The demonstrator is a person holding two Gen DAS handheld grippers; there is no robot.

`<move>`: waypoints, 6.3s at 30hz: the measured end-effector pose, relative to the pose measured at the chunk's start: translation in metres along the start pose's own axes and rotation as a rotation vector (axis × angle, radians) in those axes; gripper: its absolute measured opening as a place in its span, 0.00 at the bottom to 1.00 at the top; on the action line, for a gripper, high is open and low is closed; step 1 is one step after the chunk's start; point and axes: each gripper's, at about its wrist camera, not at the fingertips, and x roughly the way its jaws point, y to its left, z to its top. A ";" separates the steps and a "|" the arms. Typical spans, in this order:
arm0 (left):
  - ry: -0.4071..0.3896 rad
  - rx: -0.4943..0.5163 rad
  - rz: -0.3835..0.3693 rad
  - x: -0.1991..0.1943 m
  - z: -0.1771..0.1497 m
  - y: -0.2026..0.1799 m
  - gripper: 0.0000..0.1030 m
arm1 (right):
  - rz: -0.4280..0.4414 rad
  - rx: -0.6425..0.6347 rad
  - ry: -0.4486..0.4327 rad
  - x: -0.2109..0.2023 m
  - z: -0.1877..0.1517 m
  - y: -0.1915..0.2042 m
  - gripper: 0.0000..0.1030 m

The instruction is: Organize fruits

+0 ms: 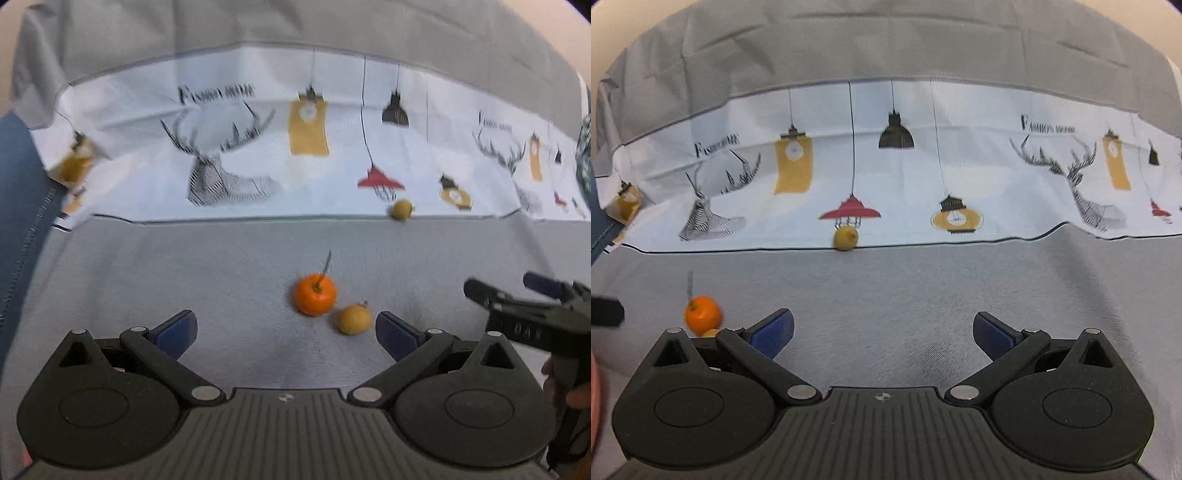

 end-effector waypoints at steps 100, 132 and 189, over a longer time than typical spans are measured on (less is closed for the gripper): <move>0.123 -0.176 0.247 -0.128 -0.107 0.156 0.38 | 0.415 -0.248 0.058 -0.126 -0.053 0.236 0.27; -0.034 -0.173 0.225 -0.141 -0.094 0.149 1.00 | 0.381 -0.026 0.028 -0.101 -0.034 0.167 0.97; -0.205 -0.070 0.207 0.106 -0.025 -0.009 1.00 | -0.203 0.077 0.022 0.041 -0.023 -0.075 1.00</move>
